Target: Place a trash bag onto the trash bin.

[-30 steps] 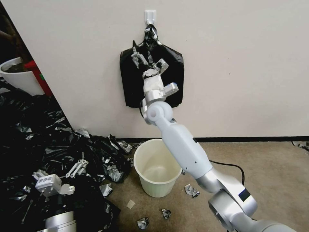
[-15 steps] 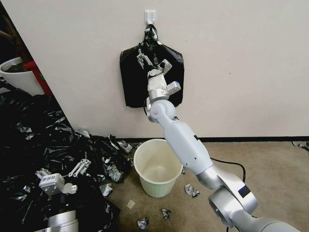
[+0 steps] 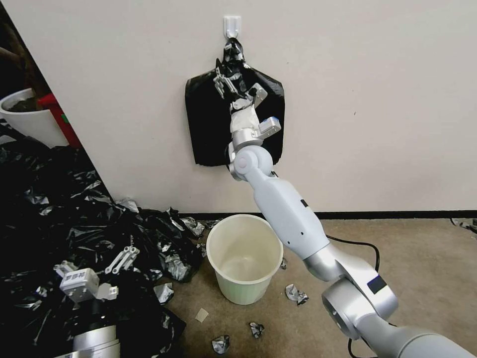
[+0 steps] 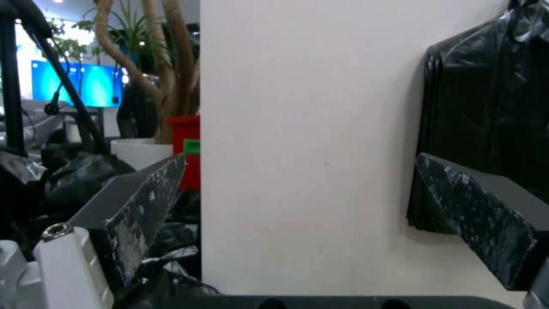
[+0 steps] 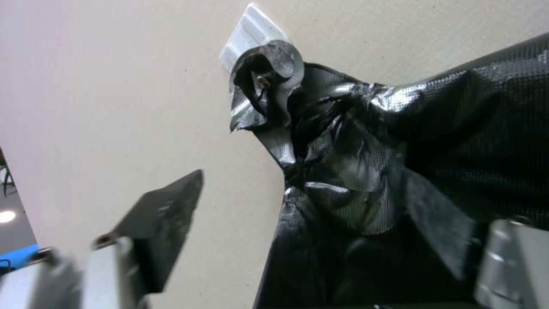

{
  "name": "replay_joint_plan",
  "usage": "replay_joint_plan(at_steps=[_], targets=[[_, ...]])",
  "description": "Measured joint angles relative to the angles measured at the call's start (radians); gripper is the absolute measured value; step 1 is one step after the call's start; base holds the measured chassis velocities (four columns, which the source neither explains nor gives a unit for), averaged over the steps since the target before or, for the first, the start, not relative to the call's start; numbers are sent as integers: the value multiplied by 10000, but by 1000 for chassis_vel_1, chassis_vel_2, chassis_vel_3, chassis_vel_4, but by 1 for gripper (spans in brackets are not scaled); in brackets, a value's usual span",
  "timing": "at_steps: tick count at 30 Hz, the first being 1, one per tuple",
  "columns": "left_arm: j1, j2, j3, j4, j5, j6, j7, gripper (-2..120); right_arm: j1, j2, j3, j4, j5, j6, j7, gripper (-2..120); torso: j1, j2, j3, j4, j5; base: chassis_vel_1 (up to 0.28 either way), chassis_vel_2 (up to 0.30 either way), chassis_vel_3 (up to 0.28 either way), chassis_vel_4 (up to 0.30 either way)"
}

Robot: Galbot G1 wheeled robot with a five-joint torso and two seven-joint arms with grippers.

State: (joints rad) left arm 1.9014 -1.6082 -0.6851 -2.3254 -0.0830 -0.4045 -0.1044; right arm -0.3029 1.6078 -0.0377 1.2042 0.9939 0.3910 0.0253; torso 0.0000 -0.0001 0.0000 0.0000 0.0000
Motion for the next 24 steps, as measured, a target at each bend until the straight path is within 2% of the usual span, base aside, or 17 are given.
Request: replay_joint_plan(at_steps=[2,5,6,9,10,12,13,15,18,20,22,24], targets=[[0,0,0,1,4,-3,-3,100,3,0,0,-12,7,-1,-16,80,1,0,0,0,0,0,0,0,0],[-18,0,-29,34,12,-13,-23,100,36,0,12,-126,73,-2,-112,65,0,0,0,0,0,0,0,0,0],[-18,0,-29,34,12,-13,-23,100,36,0,12,-126,73,-2,-112,65,0,0,0,0,0,0,0,0,0],[-28,0,-76,71,15,-30,-33,100,111,1,76,-232,128,-1,-153,48,0,0,0,0,0,0,0,0,0],[-28,0,-76,71,15,-30,-33,100,111,1,76,-232,128,-1,-153,48,0,0,0,0,0,0,0,0,0],[-28,0,-119,91,15,-40,-35,100,138,3,131,-260,136,0,-157,39,0,0,0,0,0,0,0,0,0],[-28,0,-119,91,15,-40,-35,100,138,3,131,-260,136,0,-157,39,0,0,0,0,0,0,0,0,0],[-31,0,-155,116,21,-44,-35,100,153,3,173,-280,138,2,-158,27,0,0,0,0,0,0,0,0,0],[-33,0,-160,136,32,-45,-35,100,160,3,192,-281,138,6,-158,21,0,0,0,0,0,0,0,0,0],[-40,0,-164,153,44,-48,-36,100,50,3,183,-65,134,7,-157,10,0,0,0,0,0,0,0,0,0],[-55,0,-170,187,56,-49,-36,100,-90,3,122,129,112,6,-159,7,0,1,0,0,0,0,0,0,0],[-61,0,-171,206,73,-50,-37,100,-154,3,93,187,98,7,-178,10,0,1,0,0,0,0,0,0,0]])
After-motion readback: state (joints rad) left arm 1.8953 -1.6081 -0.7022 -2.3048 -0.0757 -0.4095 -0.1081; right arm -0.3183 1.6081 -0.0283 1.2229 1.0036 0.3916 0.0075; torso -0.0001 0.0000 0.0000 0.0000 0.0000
